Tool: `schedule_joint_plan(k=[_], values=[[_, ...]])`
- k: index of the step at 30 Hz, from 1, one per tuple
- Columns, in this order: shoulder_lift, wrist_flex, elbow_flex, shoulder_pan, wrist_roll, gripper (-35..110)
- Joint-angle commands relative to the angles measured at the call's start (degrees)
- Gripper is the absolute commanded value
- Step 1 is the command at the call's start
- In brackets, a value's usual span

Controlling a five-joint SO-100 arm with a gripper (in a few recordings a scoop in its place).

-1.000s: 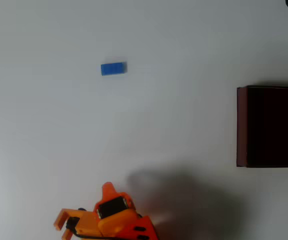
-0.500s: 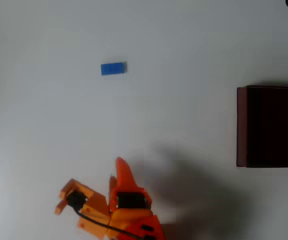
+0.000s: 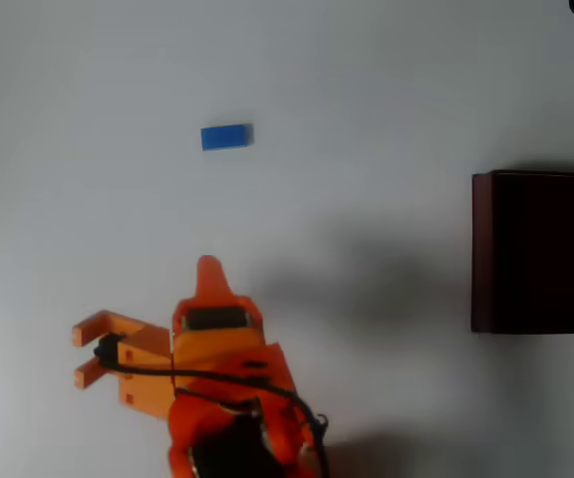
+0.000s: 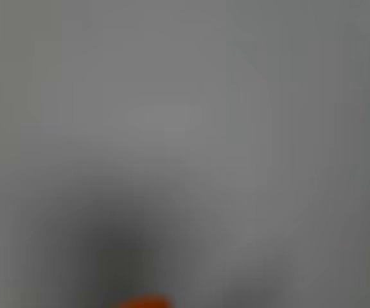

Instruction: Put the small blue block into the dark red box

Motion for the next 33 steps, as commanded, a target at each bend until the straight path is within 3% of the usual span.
schedule_joint_plan(k=[1,18,33], values=[[-10.63,1.58,-8.61,1.32,-3.60,24],[-39.73,4.66,-32.34,4.66,-11.87,24],[-63.54,14.06,-60.82,3.25,-10.99,24]])
